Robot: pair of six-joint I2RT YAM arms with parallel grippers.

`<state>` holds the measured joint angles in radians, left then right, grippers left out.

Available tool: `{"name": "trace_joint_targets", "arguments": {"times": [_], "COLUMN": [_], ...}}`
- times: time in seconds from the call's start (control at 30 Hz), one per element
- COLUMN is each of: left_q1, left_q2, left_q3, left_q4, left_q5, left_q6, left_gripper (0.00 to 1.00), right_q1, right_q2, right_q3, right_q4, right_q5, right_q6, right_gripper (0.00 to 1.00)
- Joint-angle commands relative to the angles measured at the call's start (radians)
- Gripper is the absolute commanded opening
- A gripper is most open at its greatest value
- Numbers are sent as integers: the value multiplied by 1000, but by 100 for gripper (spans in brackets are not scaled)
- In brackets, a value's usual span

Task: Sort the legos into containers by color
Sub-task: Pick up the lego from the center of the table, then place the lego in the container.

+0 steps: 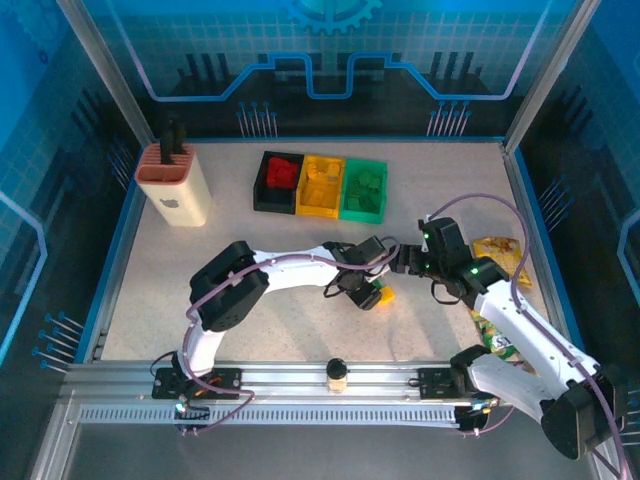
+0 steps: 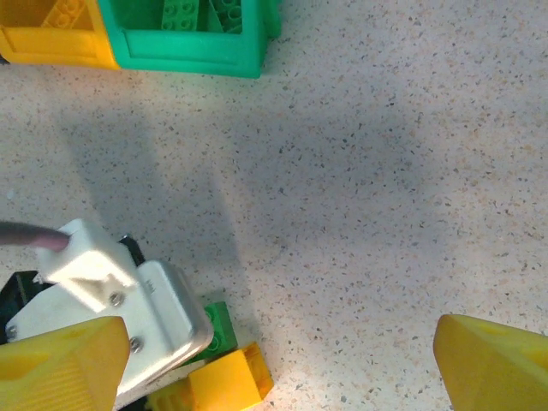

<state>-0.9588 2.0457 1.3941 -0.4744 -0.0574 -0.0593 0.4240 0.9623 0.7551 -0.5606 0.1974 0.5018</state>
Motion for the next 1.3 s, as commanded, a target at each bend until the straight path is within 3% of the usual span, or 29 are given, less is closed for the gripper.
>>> {"name": "trace_joint_targets", "arguments": {"times": [0.0, 0.1, 0.2, 0.33, 0.5, 0.7, 0.87, 1.03, 1.1, 1.13, 1.23, 1.27], "left_q1": [-2, 16, 55, 147, 258, 343, 360, 377, 380, 380, 377, 378], "left_q2": [42, 37, 3, -44, 7, 271, 523, 547, 544, 542, 515, 490], "left_q3": [38, 45, 39, 83, 295, 758, 1160, 1150, 1132, 1124, 1094, 1072], "left_q4": [-34, -35, -28, -17, -10, -143, -309, -259, -241, -231, -211, -202], "left_q5": [-1, 2, 41, 51, -25, -89, -138, -146, -138, -130, -70, -21], "left_q6": [30, 35, 32, 19, -25, -55, 1, 7, 9, 9, 1, -8], "left_gripper": [46, 28, 21, 20, 19, 20, 22, 23, 28, 36, 74, 82], "right_q1": [-17, -18, -21, -23, -23, -21, -14, -4, -3, 0, 19, 30], "right_q2": [-31, -46, -61, -64, -62, -75, -121, -193, -205, -212, -221, -217], "right_q3": [-5, -11, -23, -42, -66, -85, -80, -92, -98, -103, -125, -133], "right_q4": [-20, -28, -33, -33, -24, -34, -83, -134, -150, -155, -149, -147], "right_q5": [-8, -8, -7, -5, -16, -30, -60, -63, -69, -74, -74, -69], "right_q6": [15, 17, 19, 24, 46, 61, 67, 80, 82, 84, 94, 98], "right_gripper": [92, 92, 92, 92, 92, 92, 92, 92, 92, 92, 92, 92]}}
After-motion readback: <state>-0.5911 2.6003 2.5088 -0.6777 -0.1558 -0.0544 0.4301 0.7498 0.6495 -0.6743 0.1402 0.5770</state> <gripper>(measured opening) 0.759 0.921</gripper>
